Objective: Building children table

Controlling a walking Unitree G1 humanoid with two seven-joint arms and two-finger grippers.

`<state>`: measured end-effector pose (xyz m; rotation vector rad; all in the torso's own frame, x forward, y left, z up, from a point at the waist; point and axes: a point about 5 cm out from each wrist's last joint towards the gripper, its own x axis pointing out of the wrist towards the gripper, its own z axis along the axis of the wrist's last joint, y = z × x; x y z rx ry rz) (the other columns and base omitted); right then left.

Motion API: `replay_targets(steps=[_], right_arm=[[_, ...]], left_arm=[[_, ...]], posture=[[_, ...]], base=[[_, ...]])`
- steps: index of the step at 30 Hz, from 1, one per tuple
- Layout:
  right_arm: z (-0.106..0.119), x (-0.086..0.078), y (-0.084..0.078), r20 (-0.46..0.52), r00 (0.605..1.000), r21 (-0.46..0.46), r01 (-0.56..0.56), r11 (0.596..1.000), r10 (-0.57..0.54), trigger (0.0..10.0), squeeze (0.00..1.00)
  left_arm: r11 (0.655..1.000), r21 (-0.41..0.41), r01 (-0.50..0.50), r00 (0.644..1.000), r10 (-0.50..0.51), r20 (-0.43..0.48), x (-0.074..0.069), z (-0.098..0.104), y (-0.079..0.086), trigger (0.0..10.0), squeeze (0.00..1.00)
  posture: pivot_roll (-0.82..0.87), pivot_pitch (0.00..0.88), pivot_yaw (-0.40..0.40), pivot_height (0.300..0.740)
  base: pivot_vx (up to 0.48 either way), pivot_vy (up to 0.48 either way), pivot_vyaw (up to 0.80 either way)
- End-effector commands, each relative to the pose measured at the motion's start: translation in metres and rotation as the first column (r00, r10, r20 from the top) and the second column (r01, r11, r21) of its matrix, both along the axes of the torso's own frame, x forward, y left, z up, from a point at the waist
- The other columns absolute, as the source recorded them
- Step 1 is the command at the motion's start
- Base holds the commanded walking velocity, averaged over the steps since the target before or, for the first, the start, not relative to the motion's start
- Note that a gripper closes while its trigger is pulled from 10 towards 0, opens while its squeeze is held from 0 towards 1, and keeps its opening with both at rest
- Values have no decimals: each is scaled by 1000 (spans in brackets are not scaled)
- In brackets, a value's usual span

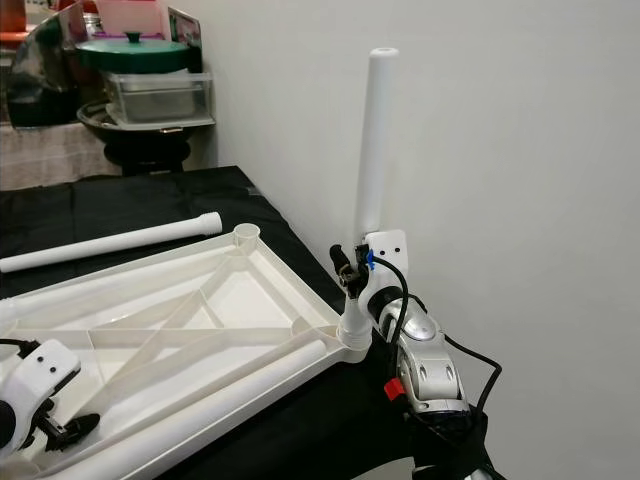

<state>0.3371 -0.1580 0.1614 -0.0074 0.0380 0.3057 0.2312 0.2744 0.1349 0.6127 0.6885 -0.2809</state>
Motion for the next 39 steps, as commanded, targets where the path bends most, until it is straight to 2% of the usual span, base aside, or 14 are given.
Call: replay_targets(steps=[1,6,13,17,22,24,25,26,30,31,33,35,39], right_arm=[[-64,-17,5,-307,951,-3,-27,1000,25,10000,0],[-65,-18,6,-313,949,-1,-33,999,31,10000,0],[-66,-19,7,-318,947,1,-46,999,44,10000,0],[-65,-20,8,-320,946,4,-58,998,56,10000,0],[-65,-20,8,-320,945,6,-61,998,60,10000,0],[-63,-30,12,-334,927,26,-171,985,170,10000,0],[-60,-39,17,-340,902,52,-264,963,266,10000,0],[-60,-39,17,-340,902,52,-264,963,266,10000,0],[-51,-61,30,-342,810,102,-472,876,477,10000,0],[-51,-61,30,-342,810,102,-472,876,477,10000,0],[-47,-66,32,-332,784,102,-523,846,524,10000,0],[-47,-66,32,-326,783,97,-530,843,529,10000,0],[-49,-61,30,-327,803,82,-501,861,498,10000,0]], left_arm=[[992,108,-59,997,52,63,5,15,19,10000,0],[986,161,-53,996,41,82,9,24,29,10000,0],[982,180,-56,994,38,102,11,27,36,10000,0],[976,206,-65,993,42,114,12,30,46,10000,0],[975,214,-65,993,41,115,13,30,48,10000,0],[968,241,-75,990,44,131,16,33,57,10000,0],[966,246,-75,990,43,136,17,34,59,10000,0],[966,246,-75,990,43,136,17,34,59,10000,0],[968,244,-65,990,32,138,19,32,58,10000,0],[968,244,-65,990,32,138,19,32,58,10000,0],[969,240,-58,990,26,137,20,31,57,10000,0],[970,238,-55,990,23,137,20,30,57,10000,0],[973,228,-41,990,8,143,20,29,53,10000,0]], posture=[[123,0,-48,740],[123,0,-46,740],[122,0,-48,740],[113,0,-47,740],[113,0,-47,740],[102,0,-44,740],[99,0,-44,740],[99,0,-44,740],[92,0,-42,740],[92,0,-42,740],[90,0,-42,740],[90,0,-42,740],[92,0,-43,740]], base=[[0,0,0],[0,0,0],[0,0,0],[0,0,0],[0,0,0],[0,0,0],[0,0,0],[0,0,0],[0,0,0],[0,0,0],[0,0,0],[0,0,0],[0,0,0]])
